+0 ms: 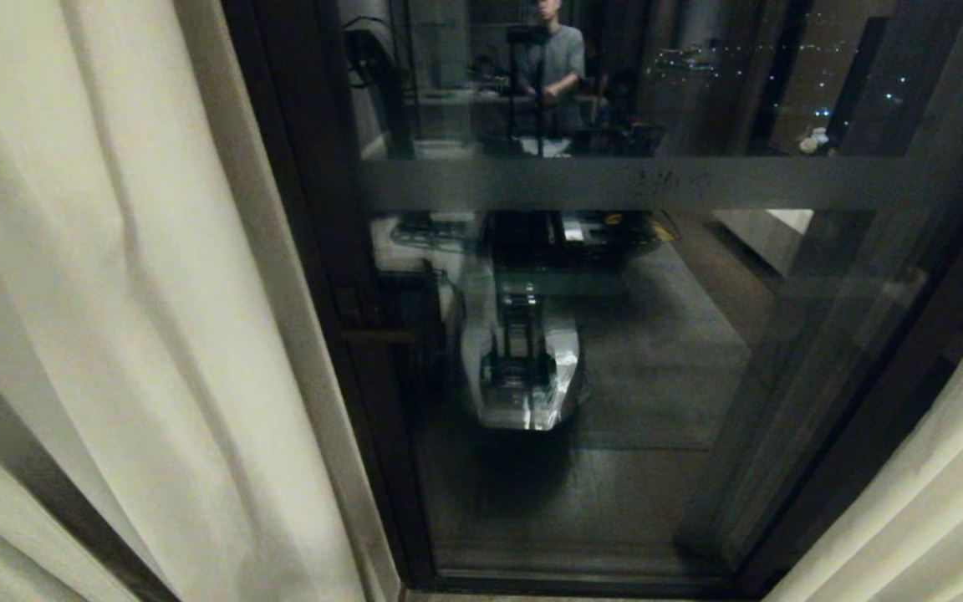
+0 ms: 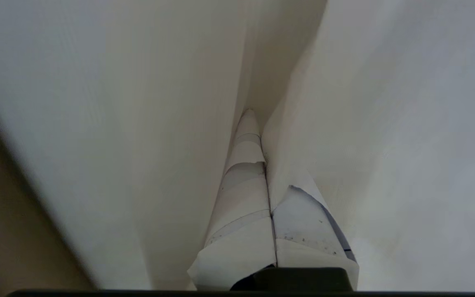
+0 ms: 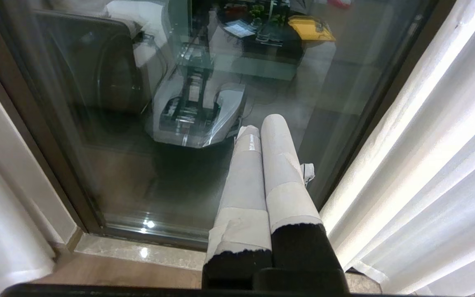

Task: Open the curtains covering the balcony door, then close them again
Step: Pull the inner curtains open on both sides

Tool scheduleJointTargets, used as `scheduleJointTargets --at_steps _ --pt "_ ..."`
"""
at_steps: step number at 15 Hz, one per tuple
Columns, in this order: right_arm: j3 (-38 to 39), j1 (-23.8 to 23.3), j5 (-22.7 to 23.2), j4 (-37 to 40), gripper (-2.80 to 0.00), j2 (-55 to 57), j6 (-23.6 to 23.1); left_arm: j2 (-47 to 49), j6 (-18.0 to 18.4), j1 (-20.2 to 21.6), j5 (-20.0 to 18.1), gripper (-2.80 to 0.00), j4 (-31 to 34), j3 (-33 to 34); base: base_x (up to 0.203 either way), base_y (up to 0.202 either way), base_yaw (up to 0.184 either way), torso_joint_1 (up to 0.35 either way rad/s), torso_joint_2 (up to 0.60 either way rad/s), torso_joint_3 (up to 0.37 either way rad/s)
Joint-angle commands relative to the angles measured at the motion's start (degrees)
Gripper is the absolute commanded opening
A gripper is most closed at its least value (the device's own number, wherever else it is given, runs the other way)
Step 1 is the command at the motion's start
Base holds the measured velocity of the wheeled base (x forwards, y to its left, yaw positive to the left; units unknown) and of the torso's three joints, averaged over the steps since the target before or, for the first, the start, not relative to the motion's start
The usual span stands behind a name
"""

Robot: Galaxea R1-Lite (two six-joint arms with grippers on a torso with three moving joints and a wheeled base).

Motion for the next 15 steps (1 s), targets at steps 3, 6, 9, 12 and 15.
scheduleJointTargets --at_steps 3,6,9,12,15 --pt "0.0 0.0 0.1 0.0 -2.8 0.1 0.0 8.1 -2.7 9.4 -7.4 -2.8 -1.7 -4.3 0.0 0.0 0.0 0.0 0.0 0.0" --pt "0.0 0.0 0.1 0.0 -2.8 0.1 -0.1 13.6 -5.2 13.9 -8.7 -2.8 -3.0 -10.6 0.0 0.0 0.0 0.0 0.0 0.0" --pt "0.0 0.0 0.1 0.0 -2.8 0.1 -0.1 18.7 -6.5 18.2 -11.9 -2.8 -3.1 -15.9 0.0 0.0 0.0 0.0 0.0 0.0" --pt "0.0 0.0 0.1 0.0 -2.8 0.1 0.0 21.2 -6.6 20.1 -13.9 -2.8 -3.5 -16.9 0.0 0.0 0.0 0.0 0.0 0.0" --pt "0.0 0.0 0.1 0.0 -2.8 0.1 0.0 22.0 -6.6 20.3 -14.3 -2.8 -4.5 -17.1 0.0 0.0 0.0 0.0 0.0 0.0"
